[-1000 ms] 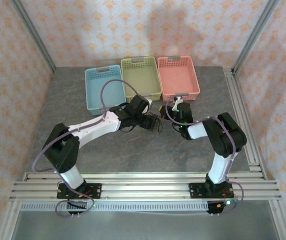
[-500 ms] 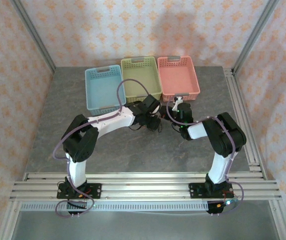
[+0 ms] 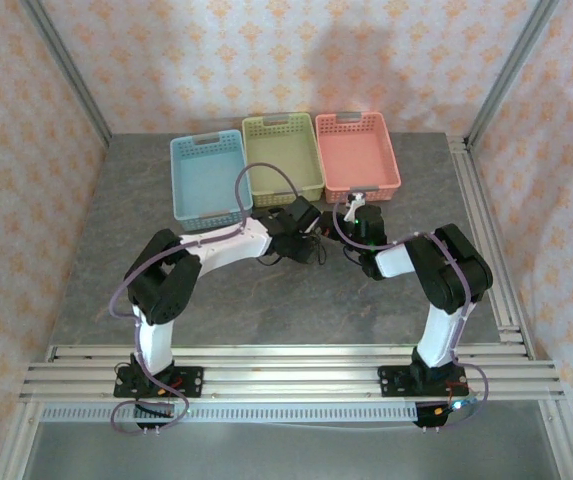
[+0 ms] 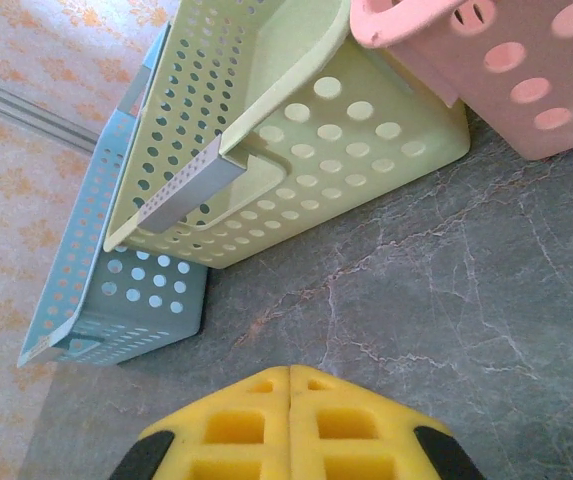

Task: Untangle the cables

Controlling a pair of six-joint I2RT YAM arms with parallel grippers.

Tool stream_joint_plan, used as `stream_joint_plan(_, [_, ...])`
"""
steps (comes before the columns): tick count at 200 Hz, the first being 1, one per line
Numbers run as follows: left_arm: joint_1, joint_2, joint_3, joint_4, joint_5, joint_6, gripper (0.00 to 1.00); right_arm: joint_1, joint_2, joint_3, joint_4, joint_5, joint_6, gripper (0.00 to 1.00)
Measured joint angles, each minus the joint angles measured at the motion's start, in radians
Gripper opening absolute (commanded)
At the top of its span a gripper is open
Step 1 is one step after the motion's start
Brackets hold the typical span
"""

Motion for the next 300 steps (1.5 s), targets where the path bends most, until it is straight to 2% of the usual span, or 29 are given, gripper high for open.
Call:
stream_joint_plan(46, [0.0, -0.106, -0.087, 0.05, -0.068, -0.007, 0.0, 0.0, -0.002, -0.002, 0.0, 0.013, -0.006, 0.0])
stream_joint_plan(107, [0.026, -0.311, -0.275, 0.144, -0.189, -0.058, 0.0, -0.001, -0.102, -0.074, -0.019, 0.157, -0.037, 0.0])
stream_joint_plan(178, [0.184, -0.516, -0.459, 0.201, -0.306, -0.188, 0.0, -0.021, -0.228, -0.166, -0.104, 0.471, -0.019, 0.0])
stream_joint_plan(206, [0.213, -0.566, -0.505, 0.208, -0.325, -0.234, 0.0, -0.021, -0.279, -0.19, -0.116, 0.559, -0.023, 0.0])
stream_joint_plan(235, [0.218, -0.603, -0.531, 0.22, -0.365, -0.285, 0.0, -0.021, -0.28, -0.19, -0.127, 0.59, -0.023, 0.0])
stream_joint_plan(252, [0.249, -0.651, -0.576, 0.238, -0.371, -0.321, 0.0, -0.021, -0.28, -0.19, -0.127, 0.597, -0.023, 0.0])
stream_joint_plan(300, [0.283, -0.671, -0.604, 0.251, -0.365, -0.364, 0.0, -0.021, -0.269, -0.189, -0.118, 0.56, -0.023, 0.0])
